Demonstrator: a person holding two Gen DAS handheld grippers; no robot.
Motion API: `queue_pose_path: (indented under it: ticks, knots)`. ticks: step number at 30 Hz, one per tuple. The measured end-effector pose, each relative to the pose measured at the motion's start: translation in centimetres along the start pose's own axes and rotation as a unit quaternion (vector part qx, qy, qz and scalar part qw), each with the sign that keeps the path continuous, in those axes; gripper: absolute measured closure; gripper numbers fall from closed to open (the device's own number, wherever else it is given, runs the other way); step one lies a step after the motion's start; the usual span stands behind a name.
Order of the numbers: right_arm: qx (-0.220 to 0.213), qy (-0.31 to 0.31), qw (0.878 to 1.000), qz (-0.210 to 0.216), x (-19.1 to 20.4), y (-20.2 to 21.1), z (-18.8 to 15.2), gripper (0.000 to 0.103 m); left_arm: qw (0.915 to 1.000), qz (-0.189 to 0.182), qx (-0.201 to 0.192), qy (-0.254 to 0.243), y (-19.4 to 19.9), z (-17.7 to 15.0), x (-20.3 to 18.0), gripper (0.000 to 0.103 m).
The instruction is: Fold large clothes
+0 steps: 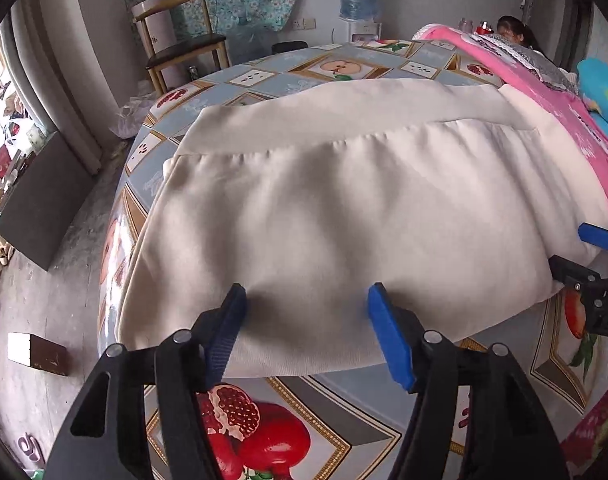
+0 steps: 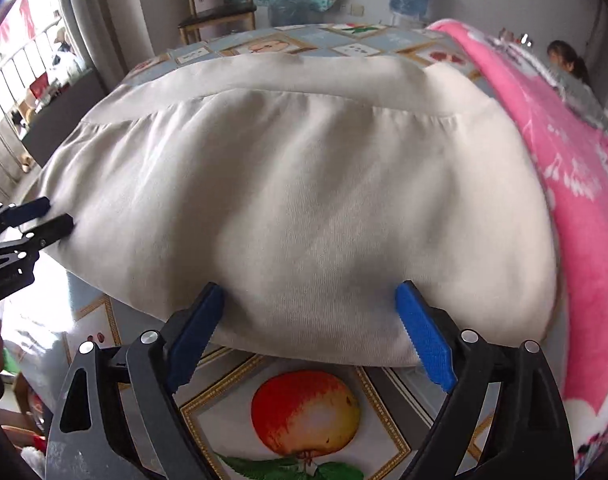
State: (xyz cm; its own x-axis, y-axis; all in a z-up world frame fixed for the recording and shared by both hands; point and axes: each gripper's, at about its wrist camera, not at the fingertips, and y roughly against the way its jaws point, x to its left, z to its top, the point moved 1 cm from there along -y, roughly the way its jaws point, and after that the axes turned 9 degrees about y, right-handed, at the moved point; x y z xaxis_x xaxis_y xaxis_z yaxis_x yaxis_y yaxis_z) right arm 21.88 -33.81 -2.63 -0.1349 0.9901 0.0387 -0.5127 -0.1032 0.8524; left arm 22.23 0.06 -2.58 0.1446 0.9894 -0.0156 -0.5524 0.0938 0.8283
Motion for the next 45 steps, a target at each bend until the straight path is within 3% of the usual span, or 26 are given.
queue_pose_path:
  ticks: [3,10,15,19,25,32,40,45]
  knots:
    - [-0.036,-0.012,0.999,0.023,0.4,3.0,0.3,0.018,0.9996,-0.017,-0.023,-0.001,2.4,0.1,-0.2,0.040]
    - [-0.115,-0.035,0.991,0.058,2.2,10.1,-0.7,0.009,0.9947,-0.057,-0.085,0.002,10.0,-0.9,-0.7,0.022]
    - [-0.148,-0.041,0.987,0.045,3.2,14.4,-1.7,0.008,0.9878,-0.097,-0.117,0.035,14.3,-1.5,-0.2,0.005]
    - [-0.164,-0.049,0.985,0.026,3.7,16.6,-2.2,0.007,0.9832,-0.106,-0.145,0.031,17.1,-2.2,-0.3,0.005]
    - [-0.175,-0.045,0.983,-0.014,4.1,17.6,-2.8,0.007,0.9802,-0.134,-0.140,0.042,18.3,-3.7,-0.2,0.005]
    - [-0.174,-0.066,0.982,-0.029,3.5,17.7,-3.4,0.007,0.9819,-0.126,-0.130,0.055,18.4,-4.8,-0.4,0.005]
    - [-0.174,-0.067,0.982,-0.037,3.2,17.6,-3.7,0.007,0.9863,-0.060,-0.147,0.046,18.5,-4.8,-1.4,0.005]
    - [-0.170,-0.066,0.982,-0.046,2.7,17.2,-3.9,0.007,0.9908,-0.034,-0.121,0.051,17.3,-4.2,-1.5,0.005]
